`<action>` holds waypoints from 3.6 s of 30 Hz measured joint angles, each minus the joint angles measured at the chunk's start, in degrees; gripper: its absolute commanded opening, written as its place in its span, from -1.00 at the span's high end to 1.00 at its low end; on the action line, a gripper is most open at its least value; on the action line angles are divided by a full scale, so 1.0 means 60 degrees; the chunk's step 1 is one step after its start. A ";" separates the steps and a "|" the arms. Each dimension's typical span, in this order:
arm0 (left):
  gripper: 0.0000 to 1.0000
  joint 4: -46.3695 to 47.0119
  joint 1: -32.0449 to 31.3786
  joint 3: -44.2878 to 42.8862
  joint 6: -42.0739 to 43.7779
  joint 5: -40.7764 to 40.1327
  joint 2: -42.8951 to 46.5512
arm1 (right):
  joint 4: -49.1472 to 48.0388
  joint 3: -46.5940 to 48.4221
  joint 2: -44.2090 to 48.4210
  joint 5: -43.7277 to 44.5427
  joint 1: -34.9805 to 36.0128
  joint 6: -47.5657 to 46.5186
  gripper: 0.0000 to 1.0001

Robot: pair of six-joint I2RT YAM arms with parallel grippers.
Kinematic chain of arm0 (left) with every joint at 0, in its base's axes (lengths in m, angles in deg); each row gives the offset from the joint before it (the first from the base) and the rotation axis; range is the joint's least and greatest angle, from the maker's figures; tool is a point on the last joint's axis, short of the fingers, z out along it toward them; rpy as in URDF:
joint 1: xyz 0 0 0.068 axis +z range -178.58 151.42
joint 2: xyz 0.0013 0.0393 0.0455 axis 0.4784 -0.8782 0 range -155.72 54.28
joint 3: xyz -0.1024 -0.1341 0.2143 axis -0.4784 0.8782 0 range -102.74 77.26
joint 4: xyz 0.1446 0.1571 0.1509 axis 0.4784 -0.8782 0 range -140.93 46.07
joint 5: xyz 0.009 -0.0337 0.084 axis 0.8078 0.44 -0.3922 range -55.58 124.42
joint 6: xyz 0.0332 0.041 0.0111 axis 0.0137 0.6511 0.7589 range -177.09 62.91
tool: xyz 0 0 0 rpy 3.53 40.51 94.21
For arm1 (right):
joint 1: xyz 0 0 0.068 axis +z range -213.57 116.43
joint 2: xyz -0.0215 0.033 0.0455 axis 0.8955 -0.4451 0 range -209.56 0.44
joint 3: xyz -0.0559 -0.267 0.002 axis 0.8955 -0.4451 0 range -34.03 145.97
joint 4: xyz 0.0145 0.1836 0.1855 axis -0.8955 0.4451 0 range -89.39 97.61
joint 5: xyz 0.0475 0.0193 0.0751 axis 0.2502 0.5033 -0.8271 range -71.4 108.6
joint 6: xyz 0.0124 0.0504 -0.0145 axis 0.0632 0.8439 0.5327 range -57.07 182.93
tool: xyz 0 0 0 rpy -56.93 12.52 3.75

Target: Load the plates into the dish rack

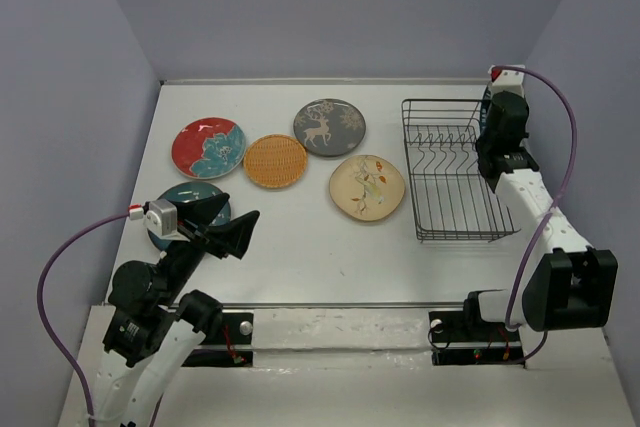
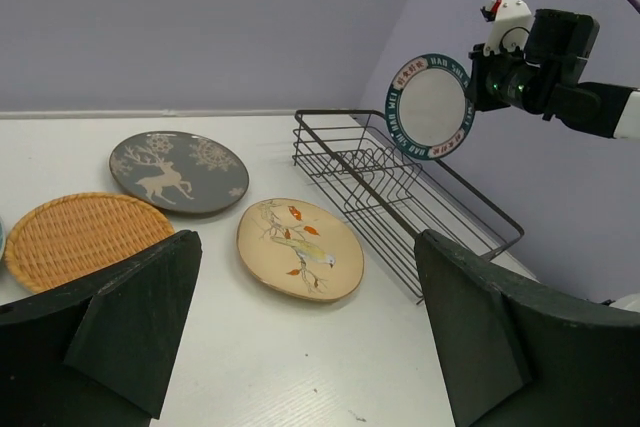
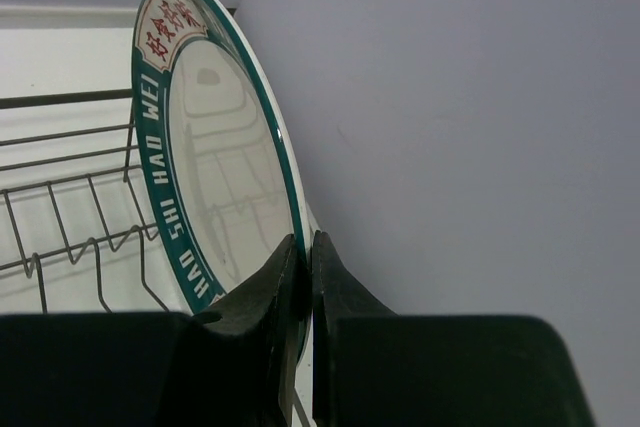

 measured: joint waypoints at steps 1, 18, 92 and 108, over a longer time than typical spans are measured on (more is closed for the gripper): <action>-0.98 0.0000 0.0000 0.0000 0.0000 0.0000 0.0000 | -0.0066 -0.0047 0.0000 0.0000 0.0000 0.0007 0.86; -0.98 0.0000 -0.0011 0.0000 0.0000 -0.0025 -0.0051 | -0.0153 -0.0707 -0.0543 0.0142 0.0000 0.0965 -0.46; -0.98 -0.0109 0.0200 -0.0419 0.0506 -0.5242 -0.0080 | -0.0455 0.0539 -0.3056 -0.3861 0.9562 0.9355 0.86; -0.98 -0.0018 0.0058 -0.0379 0.0510 -0.4765 0.0554 | 0.1228 0.1483 0.1574 0.2448 0.3089 0.1887 0.87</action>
